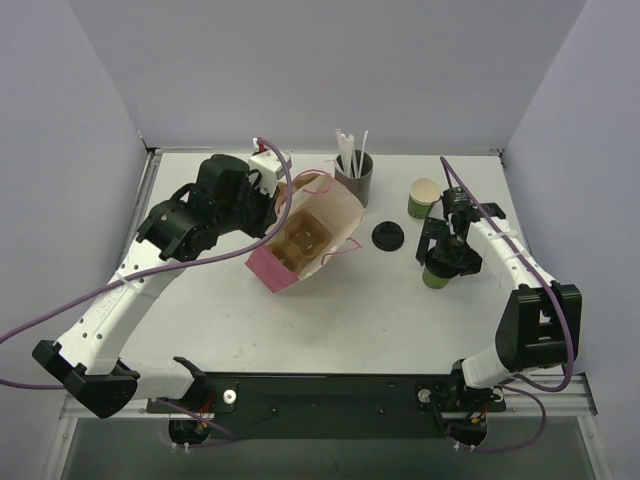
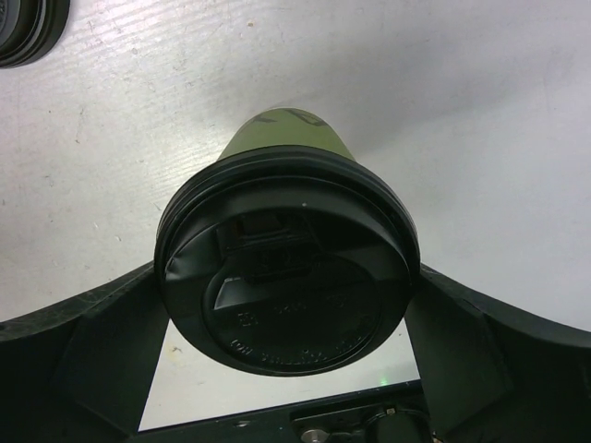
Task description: Pack the takeout coffee
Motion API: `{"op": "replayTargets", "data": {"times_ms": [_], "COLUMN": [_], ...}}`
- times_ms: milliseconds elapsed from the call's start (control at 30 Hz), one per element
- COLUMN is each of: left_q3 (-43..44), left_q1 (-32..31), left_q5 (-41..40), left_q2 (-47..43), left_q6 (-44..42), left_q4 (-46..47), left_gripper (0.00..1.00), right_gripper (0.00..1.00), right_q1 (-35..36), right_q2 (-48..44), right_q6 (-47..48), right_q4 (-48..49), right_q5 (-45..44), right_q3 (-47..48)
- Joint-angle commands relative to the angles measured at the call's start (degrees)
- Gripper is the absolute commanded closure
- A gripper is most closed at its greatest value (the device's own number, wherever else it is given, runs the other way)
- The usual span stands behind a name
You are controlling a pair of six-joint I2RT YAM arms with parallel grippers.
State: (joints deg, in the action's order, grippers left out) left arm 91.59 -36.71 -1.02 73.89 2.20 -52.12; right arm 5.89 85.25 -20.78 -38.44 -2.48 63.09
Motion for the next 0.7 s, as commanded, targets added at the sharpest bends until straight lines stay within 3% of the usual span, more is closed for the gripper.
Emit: {"op": "replayTargets", "data": {"times_ms": [0, 367, 667], "left_q3": [-0.01, -0.01, -0.45], "left_q1": [-0.21, -0.21, -0.21], "left_q5": [-0.39, -0.48, -0.48], "left_q2": [-1.82, -1.64, -1.55], "left_q6": [-0.88, -0.79, -1.14], "left_q4": [2.64, 2.64, 2.9], "left_gripper": [1.0, 1.0, 1.0], "right_gripper": [0.02, 0.09, 0.38], "right_q1": [-0.88, -1.23, -1.14], "right_q2": [1.67, 1.94, -0.78], "right_q6": [0.65, 0.74, 0.03], "right_q4": [-0.5, 0.38, -0.67], "right_q5": [0.64, 1.78, 2.04], "right_q3": [-1.21, -1.65, -1.13]}}
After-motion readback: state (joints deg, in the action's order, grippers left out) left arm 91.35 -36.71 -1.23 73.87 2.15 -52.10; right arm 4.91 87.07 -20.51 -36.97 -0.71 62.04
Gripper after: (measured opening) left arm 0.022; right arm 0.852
